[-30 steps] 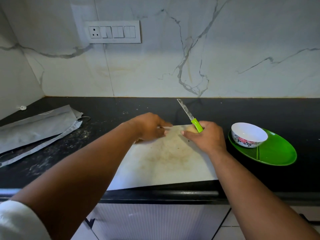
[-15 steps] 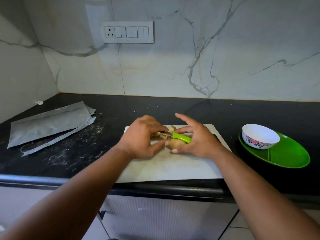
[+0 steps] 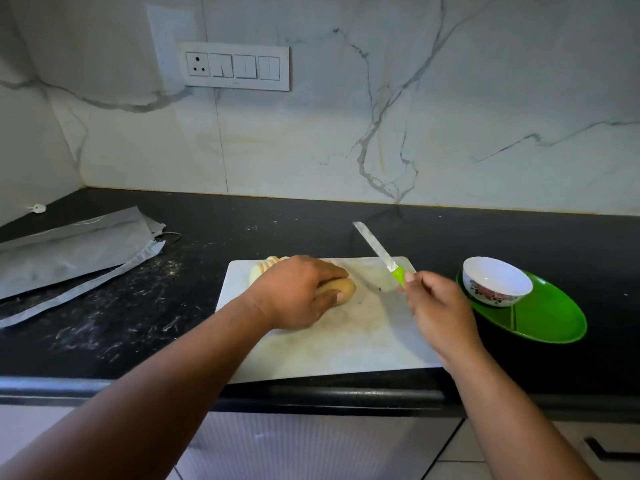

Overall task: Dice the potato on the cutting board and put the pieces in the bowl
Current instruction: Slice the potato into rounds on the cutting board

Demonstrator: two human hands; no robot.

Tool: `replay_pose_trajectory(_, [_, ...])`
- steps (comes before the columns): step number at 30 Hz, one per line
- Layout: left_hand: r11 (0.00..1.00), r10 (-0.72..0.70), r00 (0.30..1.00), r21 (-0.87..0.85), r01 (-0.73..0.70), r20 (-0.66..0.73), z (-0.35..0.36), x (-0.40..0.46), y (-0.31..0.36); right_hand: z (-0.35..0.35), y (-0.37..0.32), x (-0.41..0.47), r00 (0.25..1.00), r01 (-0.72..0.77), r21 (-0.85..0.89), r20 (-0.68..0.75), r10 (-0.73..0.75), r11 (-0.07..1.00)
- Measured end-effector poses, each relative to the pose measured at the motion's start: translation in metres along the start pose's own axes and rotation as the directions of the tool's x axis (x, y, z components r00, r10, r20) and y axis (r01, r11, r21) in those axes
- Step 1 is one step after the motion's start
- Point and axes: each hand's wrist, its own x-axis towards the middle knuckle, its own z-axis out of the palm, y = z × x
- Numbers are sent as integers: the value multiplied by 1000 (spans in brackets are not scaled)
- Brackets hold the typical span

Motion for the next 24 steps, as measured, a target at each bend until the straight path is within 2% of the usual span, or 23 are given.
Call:
replay_pose_trajectory(4, [980, -155, 988, -127, 155, 9, 7, 7, 7, -1, 6, -8, 999, 10, -184, 52, 0, 983])
replay_pose_trajectory(8, [944, -107, 988, -323, 65, -115, 24, 8, 27, 3, -5, -18, 996, 76, -368, 76, -51, 927])
replay_pose_trajectory(13, [890, -138, 984, -450, 73, -115, 34, 3, 29, -4, -3, -31, 998, 64, -355, 50, -50, 933])
replay_pose_trajectory(16, [898, -131, 986, -434, 74, -102, 35, 1, 31, -7, -1, -38, 998, 62, -335, 16, -60, 940])
replay_pose_trajectory(20, [961, -88, 979, -275, 35, -183, 35, -2, 30, -4, -3, -38, 999, 47, -413, 22, -42, 910])
replay_pose_trajectory(24, [968, 20, 986, -241, -61, -168, 35, -4, 30, -2, -5, -37, 1000, 21, -394, 18, -15, 919])
